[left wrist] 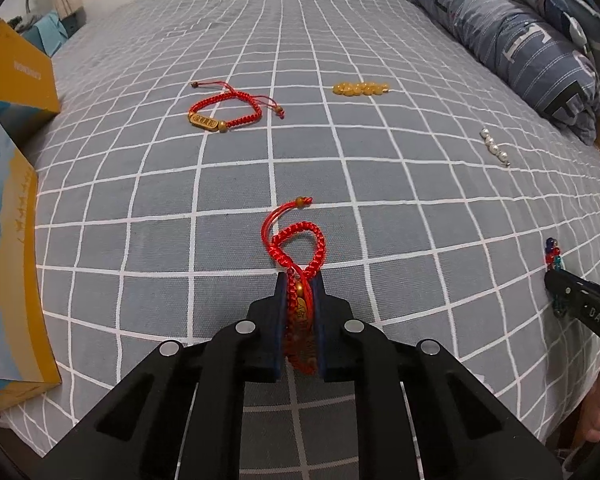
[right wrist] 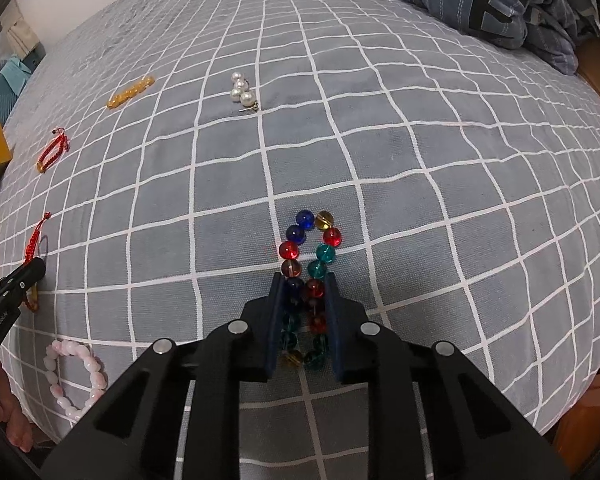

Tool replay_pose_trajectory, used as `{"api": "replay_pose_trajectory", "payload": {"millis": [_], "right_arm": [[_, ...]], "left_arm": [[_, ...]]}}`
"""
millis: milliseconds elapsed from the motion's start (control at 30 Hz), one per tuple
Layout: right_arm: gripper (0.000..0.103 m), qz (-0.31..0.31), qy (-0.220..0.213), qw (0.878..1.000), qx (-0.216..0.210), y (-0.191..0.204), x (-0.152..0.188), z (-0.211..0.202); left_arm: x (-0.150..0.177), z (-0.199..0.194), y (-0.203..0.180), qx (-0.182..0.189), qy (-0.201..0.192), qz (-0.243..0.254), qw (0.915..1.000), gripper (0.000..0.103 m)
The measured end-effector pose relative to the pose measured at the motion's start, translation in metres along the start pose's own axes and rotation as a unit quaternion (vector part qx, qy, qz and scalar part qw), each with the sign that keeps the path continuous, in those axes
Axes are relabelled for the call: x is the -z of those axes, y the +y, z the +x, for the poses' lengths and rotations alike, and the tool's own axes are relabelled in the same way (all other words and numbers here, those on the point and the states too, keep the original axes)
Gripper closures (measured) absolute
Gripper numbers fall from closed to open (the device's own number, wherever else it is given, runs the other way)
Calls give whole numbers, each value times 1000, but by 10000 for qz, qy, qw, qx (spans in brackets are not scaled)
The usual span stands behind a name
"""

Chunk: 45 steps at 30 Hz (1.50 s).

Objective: Organize jewelry

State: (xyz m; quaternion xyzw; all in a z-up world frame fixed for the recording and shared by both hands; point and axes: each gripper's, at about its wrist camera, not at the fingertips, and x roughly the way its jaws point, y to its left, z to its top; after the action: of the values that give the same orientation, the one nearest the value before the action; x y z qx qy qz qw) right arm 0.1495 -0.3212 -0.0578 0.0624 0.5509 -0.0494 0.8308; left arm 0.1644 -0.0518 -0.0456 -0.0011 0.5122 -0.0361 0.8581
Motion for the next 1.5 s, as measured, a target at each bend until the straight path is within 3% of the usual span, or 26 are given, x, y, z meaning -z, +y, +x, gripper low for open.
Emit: {"api": "replay_pose_trajectory", "payload": {"millis": [300, 1100, 1167, 1500], "right_arm": [[85, 18, -194, 9998, -40, 1, 1, -13], [85, -199, -1001, 9948, 19, 24, -1, -66], [94, -243, -1074, 9939, -14, 29, -1, -73], [94, -419, -1224, 9916, -29, 56, 0, -87]], "left_arm": [[1, -19, 2, 127, -196, -8, 9997, 93], [5, -76, 6, -3, -799, 118, 9967, 93], [5, -80, 9, -35, -841, 104, 9964, 93], [11, -109, 37, -177, -988, -5, 9949, 93]]}}
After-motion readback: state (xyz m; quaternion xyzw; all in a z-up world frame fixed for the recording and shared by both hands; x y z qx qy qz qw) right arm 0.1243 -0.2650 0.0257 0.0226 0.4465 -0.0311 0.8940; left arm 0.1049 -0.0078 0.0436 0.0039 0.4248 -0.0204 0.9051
